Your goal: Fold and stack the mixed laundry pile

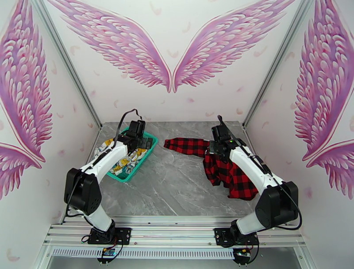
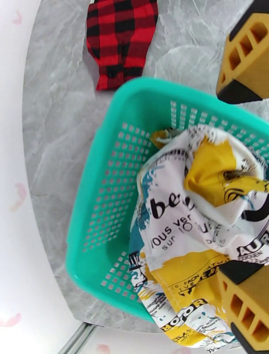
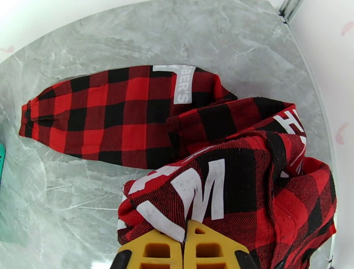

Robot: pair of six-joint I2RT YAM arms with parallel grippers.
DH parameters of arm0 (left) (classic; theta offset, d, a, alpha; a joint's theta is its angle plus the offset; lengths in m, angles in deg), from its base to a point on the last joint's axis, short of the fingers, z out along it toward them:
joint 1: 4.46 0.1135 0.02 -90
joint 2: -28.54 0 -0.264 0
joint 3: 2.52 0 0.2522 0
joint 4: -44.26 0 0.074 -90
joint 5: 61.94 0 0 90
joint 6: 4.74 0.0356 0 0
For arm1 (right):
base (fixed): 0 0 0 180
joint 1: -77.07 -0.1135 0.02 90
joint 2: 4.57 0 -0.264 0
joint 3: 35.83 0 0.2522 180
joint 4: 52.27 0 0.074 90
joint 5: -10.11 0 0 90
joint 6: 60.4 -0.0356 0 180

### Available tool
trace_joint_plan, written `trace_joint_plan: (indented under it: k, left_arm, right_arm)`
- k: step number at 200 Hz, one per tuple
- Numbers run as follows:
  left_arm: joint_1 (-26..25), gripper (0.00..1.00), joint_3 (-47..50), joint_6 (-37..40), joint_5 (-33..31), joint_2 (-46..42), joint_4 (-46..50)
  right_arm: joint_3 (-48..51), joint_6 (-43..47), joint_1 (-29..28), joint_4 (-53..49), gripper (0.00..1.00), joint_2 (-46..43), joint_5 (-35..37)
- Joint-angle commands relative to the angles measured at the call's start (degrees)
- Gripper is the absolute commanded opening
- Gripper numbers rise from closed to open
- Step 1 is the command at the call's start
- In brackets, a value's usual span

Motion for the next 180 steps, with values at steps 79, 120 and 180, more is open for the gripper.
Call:
trace_joint_plan:
  k: [79, 120, 180]
  left_arm:
    - [0.61, 0.51, -0.67, 3.26, 2.89, 12.24, 8.66]
    - [4.4, 0.0, -1.83, 6.77, -0.52, 12.34, 6.68]
    - [15.17, 0.0, -16.35, 16.57, 1.48, 22.13, 4.22]
  right_arm:
    - [0.61, -0.37, -0.62, 0.47, 0.0, 0.01, -0.9]
    - [0.15, -1.34, -0.71, 1.21, 0.0, 0.69, -2.24]
    - [-2.16, -3.83, -4.8, 5.35, 0.0, 5.76, -9.77]
